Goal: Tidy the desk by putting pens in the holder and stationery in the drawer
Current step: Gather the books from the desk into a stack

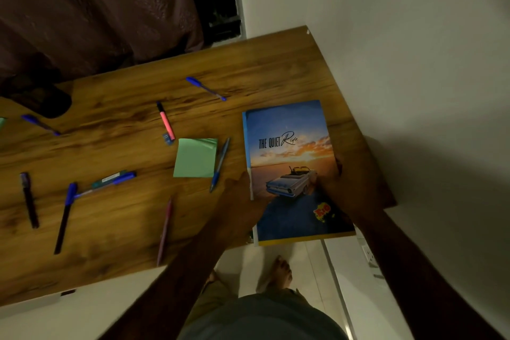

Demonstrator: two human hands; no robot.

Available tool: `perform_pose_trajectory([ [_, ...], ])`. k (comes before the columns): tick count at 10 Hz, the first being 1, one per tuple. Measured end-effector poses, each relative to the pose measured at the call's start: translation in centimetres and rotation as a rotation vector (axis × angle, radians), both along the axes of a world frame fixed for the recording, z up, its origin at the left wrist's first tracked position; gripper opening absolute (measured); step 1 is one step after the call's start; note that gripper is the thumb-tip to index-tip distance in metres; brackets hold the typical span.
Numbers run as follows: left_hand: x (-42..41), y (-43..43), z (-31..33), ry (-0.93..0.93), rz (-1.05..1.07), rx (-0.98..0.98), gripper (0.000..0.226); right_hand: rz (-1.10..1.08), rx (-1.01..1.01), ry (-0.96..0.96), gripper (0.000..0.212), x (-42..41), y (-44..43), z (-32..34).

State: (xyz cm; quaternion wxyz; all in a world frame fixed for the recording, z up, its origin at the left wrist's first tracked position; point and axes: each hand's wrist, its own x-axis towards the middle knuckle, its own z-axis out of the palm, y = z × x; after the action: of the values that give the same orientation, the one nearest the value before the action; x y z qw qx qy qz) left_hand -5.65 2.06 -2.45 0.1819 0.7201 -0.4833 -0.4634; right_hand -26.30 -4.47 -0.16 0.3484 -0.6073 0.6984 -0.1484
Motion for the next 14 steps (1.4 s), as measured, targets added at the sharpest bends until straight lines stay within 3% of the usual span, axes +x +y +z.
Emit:
perform_pose_trajectory([
  [1,0.6,0.3,0.5,-0.160,0.006,-0.060,0.064,-0.002,0.030,0.149,0.042,0.5,0.4,-1.3],
  [2,0.5,0.1,1.2,0.030,0.054,-0.042,0.049,-0.010,0.064,-0.026,0.035,0.6,0.3,-1.1],
  [3,0.1,-0.3,2.2,0.070,0.106,-0.034,0.028,-0.084,0.133,-0.238,0.034,-0.5,0.0,-1.1],
  [6,0.3,-0.7,1.6,0.028,0.260,0.096,0.059,-0.257,0.049,-0.288,0.037,-1.0,0.3,-1.4],
  [8,-0.2,-0.8,3.1,0.244,0.456,0.186,0.019,-0.243,0.076,-0.418,0.028,-0.9,-0.3,-0.4],
  [9,-0.3,-0.6,3.4,0.243,0.503,0.141,0.011,-0.168,0.106,-0.529,0.046,-0.8,-0.3,0.4],
  [11,-0.4,-0.3,3.6,0.328,0.444,0.053,0.021,-0.252,0.226,-0.576,0.049,1.7,0.7,0.2],
  [12,0.6,-0.4,2.6,0.215,0.341,-0.028,0.054,-0.273,0.260,-0.582,0.029,1.9,1.0,0.3],
  [13,1.7,-0.6,1.5,0.078,0.324,-0.049,0.065,-0.246,0.284,-0.437,0.018,1.0,1.4,0.3],
  [14,1.9,-0.7,1.7,0.142,0.345,-0.029,0.062,-0.214,0.222,-0.270,0.008,0.1,2.3,-0.7],
])
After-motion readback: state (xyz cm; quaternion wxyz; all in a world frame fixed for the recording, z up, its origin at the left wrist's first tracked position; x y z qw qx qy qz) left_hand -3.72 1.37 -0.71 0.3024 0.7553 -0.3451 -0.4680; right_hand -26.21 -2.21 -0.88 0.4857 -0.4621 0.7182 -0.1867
